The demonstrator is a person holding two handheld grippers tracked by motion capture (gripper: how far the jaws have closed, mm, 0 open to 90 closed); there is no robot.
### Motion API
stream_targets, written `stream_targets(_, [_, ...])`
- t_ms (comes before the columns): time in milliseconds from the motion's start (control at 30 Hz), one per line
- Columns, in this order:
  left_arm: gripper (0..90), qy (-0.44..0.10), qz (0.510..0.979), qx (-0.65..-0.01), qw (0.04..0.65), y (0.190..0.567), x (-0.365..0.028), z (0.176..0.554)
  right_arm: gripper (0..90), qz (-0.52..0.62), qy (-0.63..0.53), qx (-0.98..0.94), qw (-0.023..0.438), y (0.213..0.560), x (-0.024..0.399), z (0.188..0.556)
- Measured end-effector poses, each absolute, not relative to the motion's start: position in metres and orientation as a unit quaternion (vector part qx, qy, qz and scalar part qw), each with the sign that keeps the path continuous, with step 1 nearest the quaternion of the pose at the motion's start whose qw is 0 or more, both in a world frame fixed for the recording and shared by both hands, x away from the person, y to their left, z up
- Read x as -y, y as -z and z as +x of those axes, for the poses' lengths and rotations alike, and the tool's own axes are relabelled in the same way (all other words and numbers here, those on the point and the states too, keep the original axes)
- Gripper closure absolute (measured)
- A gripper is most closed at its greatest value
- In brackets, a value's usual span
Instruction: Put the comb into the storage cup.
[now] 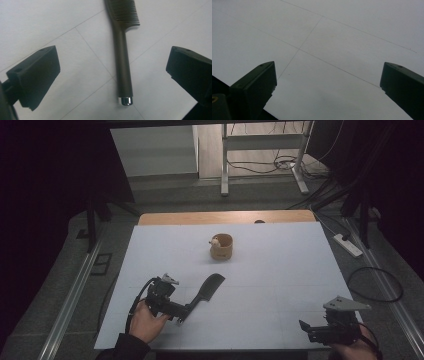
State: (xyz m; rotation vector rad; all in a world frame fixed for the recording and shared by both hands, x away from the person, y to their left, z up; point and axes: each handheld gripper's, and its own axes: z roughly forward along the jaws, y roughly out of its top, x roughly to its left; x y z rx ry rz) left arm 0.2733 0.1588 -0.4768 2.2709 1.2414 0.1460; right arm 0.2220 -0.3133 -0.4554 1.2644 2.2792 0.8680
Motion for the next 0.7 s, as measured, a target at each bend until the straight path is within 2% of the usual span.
stream_targets(700, [0.0, -0.06, 0.855, -0.444, 0.261, 0.485, -0.147, 0.276, 0.6, 0.45, -0.307, -0.815, 0.196, 0.456, 0.313, 0.222])
